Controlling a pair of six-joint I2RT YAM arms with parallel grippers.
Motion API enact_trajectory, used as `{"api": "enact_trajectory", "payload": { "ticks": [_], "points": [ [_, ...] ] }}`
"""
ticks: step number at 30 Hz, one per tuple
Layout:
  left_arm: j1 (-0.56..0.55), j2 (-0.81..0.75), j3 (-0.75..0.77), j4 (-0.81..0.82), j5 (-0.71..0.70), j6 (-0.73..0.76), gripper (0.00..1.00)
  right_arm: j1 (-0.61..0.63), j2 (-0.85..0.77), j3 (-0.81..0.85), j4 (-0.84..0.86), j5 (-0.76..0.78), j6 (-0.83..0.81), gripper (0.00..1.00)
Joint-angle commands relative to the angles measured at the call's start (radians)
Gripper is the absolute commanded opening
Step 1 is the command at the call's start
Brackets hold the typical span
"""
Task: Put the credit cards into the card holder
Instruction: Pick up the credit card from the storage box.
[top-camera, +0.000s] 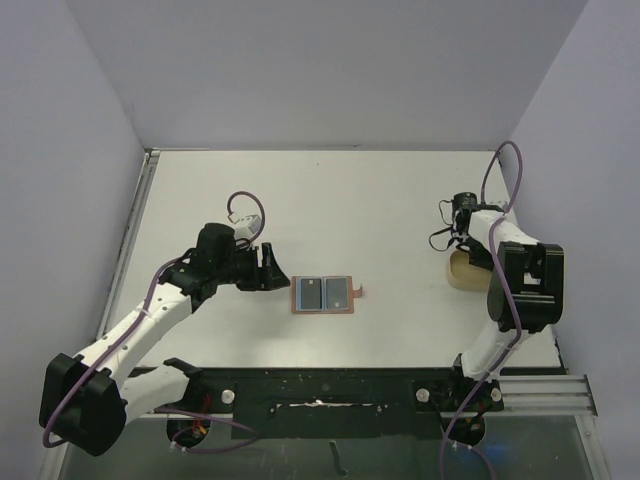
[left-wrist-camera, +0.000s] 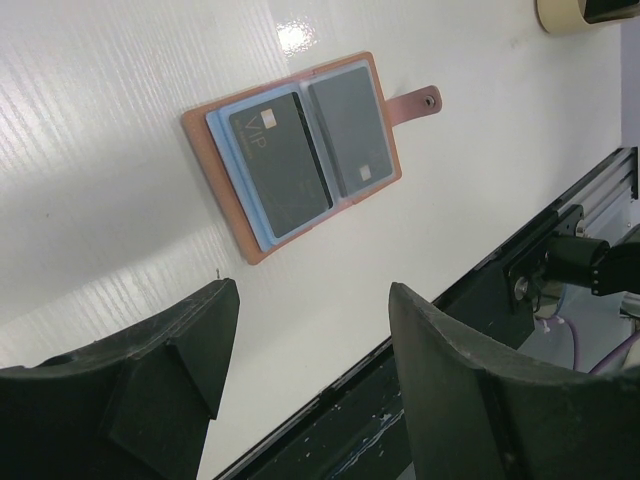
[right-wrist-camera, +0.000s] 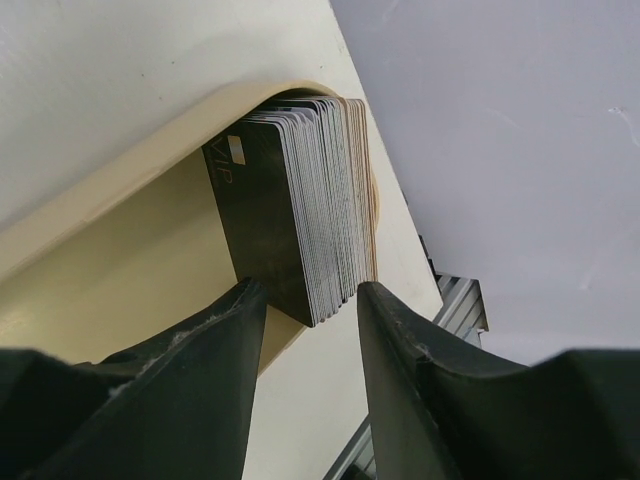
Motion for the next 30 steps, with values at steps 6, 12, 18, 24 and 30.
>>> {"api": "enact_trajectory", "payload": {
  "ticks": [6, 12, 18, 24, 30],
  "points": [
    [-0.001, -0.036, 0.034, 0.005, 0.006, 0.026, 0.61, -0.006, 0.001, 0.046, 0.011, 0.070, -0.043, 0.34],
    [-0.009, -0.034, 0.039, 0.002, -0.008, 0.029, 0.61, -0.002, 0.022, 0.071, -0.005, 0.068, -0.045, 0.38],
    [-0.022, -0.040, 0.035, -0.005, -0.028, 0.029, 0.61, 0.000, 0.035, 0.088, -0.026, 0.098, -0.027, 0.42],
    [-0.029, -0.014, 0.030, 0.002, -0.034, 0.024, 0.61, -0.001, 0.053, 0.104, -0.031, 0.121, -0.009, 0.45],
    [-0.015, 0.023, 0.028, 0.010, -0.027, 0.023, 0.61, -0.015, 0.053, 0.075, 0.028, 0.088, -0.044, 0.45]
  ]
}}
